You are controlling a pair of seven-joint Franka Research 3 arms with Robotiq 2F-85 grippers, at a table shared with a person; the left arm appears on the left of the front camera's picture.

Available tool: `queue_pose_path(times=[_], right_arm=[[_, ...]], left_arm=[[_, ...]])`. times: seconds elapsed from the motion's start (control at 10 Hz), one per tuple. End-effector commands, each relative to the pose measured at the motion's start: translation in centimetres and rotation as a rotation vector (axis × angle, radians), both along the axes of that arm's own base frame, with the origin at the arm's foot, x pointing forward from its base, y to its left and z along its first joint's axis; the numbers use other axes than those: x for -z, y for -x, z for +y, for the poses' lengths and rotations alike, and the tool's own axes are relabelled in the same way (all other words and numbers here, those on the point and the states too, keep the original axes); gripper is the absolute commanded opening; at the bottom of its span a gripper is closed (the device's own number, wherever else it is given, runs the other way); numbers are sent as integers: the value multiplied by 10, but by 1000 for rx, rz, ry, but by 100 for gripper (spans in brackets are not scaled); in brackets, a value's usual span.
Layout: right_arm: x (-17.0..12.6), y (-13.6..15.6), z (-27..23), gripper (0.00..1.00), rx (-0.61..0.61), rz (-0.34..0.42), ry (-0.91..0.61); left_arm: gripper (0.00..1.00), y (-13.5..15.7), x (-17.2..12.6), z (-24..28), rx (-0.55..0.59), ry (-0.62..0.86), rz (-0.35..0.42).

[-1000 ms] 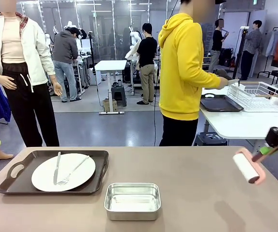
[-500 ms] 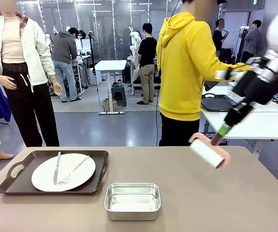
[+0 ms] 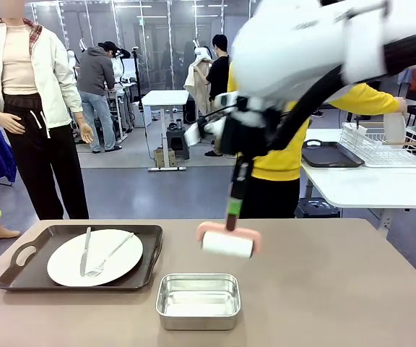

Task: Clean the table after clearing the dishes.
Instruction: Place the Lint Roller back on top of the Airtight Container.

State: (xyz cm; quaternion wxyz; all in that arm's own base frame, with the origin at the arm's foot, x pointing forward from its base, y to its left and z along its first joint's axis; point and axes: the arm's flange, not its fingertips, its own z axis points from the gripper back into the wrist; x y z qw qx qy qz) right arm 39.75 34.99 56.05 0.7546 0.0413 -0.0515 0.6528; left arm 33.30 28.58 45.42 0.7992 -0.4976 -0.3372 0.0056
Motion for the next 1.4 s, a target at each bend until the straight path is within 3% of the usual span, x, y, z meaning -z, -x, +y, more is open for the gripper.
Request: queue_pose_path(times=[0.0, 0.2, 0.3, 0.9, 1.3], right_arm=[[16, -10, 24, 20, -92, -12, 46], [39, -5, 37, 20, -98, -36, 30], [31, 1, 39, 20, -93, 8, 50], [31, 1, 39, 20, -93, 8, 50], [51, -7, 54, 20, -125, 20, 53]], left_arm=[[100, 3, -1, 2, 11, -2, -9], [100, 3, -1, 2, 11, -2, -9], [100, 3, -1, 2, 11, -2, -9], [100, 3, -1, 2, 11, -2, -9], [100, 3, -1, 2, 11, -2, -9]])
